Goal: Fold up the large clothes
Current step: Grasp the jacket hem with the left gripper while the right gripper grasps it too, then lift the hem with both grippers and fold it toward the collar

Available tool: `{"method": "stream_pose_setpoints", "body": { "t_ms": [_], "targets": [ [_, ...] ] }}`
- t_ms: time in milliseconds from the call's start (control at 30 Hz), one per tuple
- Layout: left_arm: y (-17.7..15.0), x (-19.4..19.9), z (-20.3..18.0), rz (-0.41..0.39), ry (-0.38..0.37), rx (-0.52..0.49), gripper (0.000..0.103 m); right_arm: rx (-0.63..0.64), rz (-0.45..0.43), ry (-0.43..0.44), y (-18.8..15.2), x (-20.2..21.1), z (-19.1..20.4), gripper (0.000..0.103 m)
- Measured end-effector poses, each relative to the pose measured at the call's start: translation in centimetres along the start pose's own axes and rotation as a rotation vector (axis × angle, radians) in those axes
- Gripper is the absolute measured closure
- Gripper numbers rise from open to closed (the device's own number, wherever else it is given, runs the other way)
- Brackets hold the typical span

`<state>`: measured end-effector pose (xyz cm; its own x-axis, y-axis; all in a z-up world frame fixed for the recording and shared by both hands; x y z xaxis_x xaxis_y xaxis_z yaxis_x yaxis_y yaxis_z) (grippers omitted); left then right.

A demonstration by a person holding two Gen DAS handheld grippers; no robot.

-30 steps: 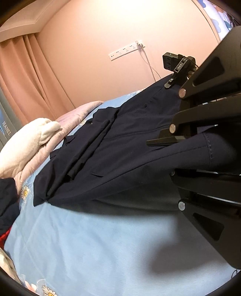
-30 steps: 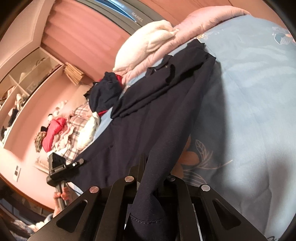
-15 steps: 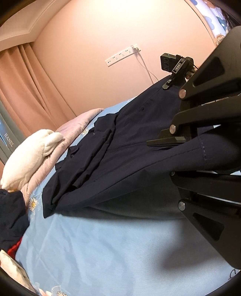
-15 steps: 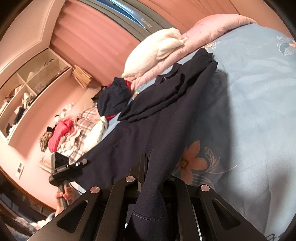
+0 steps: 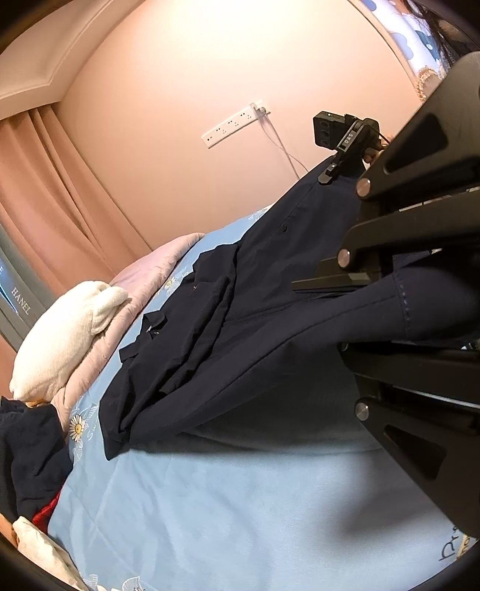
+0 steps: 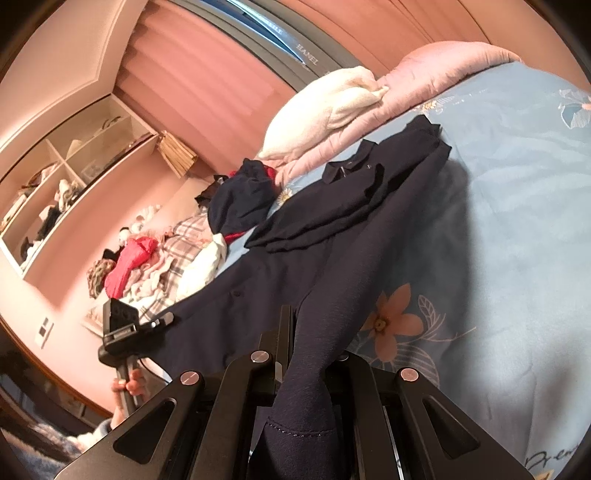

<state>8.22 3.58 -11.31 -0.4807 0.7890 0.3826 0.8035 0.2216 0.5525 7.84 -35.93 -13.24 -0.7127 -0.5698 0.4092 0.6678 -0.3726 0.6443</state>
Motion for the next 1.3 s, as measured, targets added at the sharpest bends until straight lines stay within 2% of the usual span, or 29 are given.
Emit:
{"method": "stream_pose_setpoints", "body": {
  "t_ms": [767,1300],
  "targets": [
    [-0.9,5.2,-5.3,-0.054,-0.088,-0.103,0.1,0.125,-0.071,0.076,1.6,3.5,3.7,0.096],
    [-1.1,8.4,-9.7,-0.115,-0.161,-0.183,0.099,0.189,-0.173,0.143,2.5,7.1,5.4,0.096]
  ]
}}
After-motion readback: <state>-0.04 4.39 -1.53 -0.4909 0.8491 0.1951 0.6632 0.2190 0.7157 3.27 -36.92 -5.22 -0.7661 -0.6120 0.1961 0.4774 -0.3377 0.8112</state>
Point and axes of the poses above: each gripper's, at about its wrist camera, not at the fingertips, and x roughly against the way its jaws point, z to its left, y to its top, the point moved 8 cm from there along -x, roughly the way its jaws point, and after that the axes turned 4 degrees about -y, right-handed, at the moved point
